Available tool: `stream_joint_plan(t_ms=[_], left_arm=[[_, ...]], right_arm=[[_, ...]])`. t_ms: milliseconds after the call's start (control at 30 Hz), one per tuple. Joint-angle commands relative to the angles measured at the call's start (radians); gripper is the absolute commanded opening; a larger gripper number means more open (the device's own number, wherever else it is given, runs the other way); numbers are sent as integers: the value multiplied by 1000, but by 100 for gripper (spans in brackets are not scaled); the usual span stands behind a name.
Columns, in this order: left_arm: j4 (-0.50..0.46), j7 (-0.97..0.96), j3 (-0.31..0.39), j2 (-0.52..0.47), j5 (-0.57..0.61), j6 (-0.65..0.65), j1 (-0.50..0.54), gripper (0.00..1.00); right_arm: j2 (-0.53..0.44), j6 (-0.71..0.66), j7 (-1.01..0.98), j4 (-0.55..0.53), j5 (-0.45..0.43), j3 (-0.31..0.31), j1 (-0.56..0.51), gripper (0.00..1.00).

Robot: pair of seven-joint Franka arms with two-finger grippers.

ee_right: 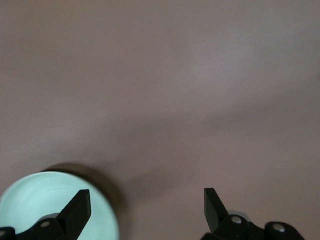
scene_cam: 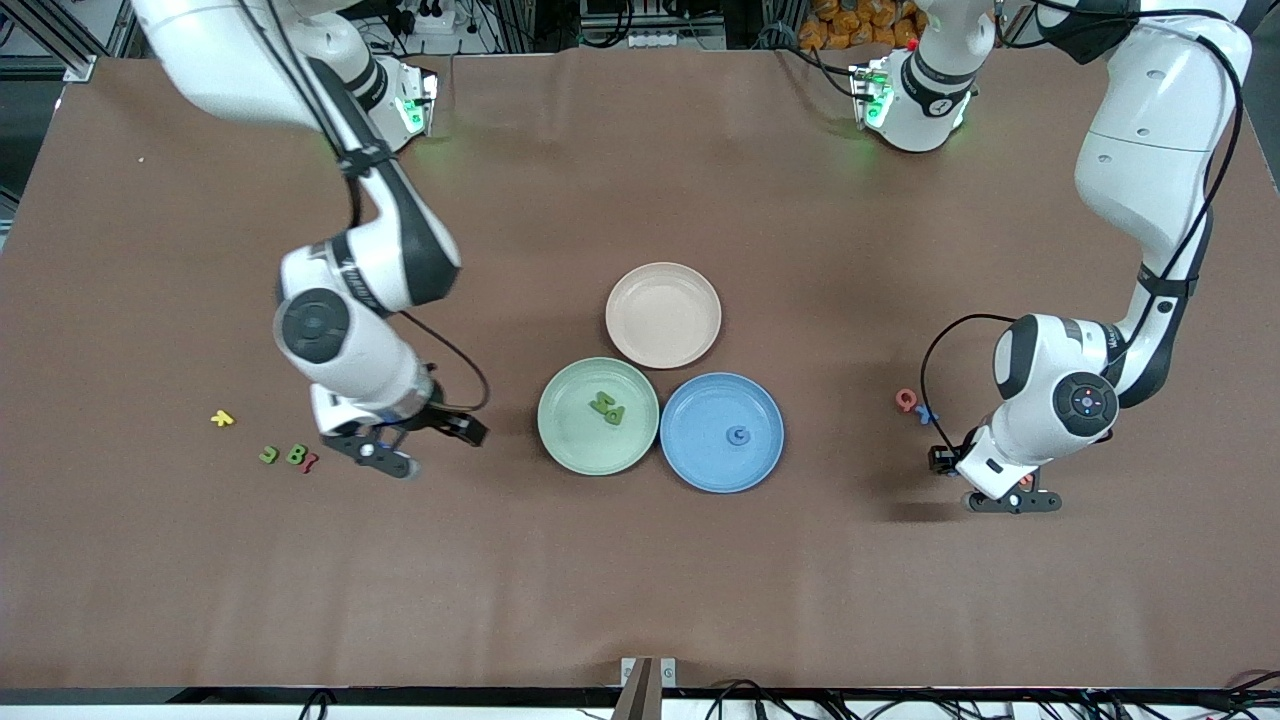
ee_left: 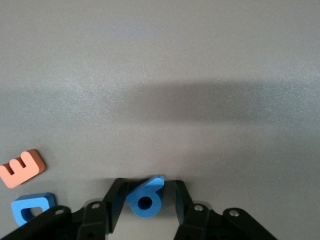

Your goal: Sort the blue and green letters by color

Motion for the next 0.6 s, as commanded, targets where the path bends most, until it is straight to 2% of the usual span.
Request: stream_joint_plan(t_ms=[0,67,167,367,567], left_arm=[[-8,9,-9,6,30,14,17,38],[-8,9,-9,6,32,14,17,35],[-7,10,-9,6,34,14,17,24],[-2,21,-9,6,34,14,17,19],[5,24,-9,-1,35,13,10,17]], right_arm=[[-121,15,-191,-168,0,13,-100,100],[-131,18,-255,-192,0,13,-138,100],[-131,44,-362,-219,-2,12,-192,100],[-120,139,-614,-277,-13,10,-298,100],[-94,180,-841,-282,-13,-42,-329,100]])
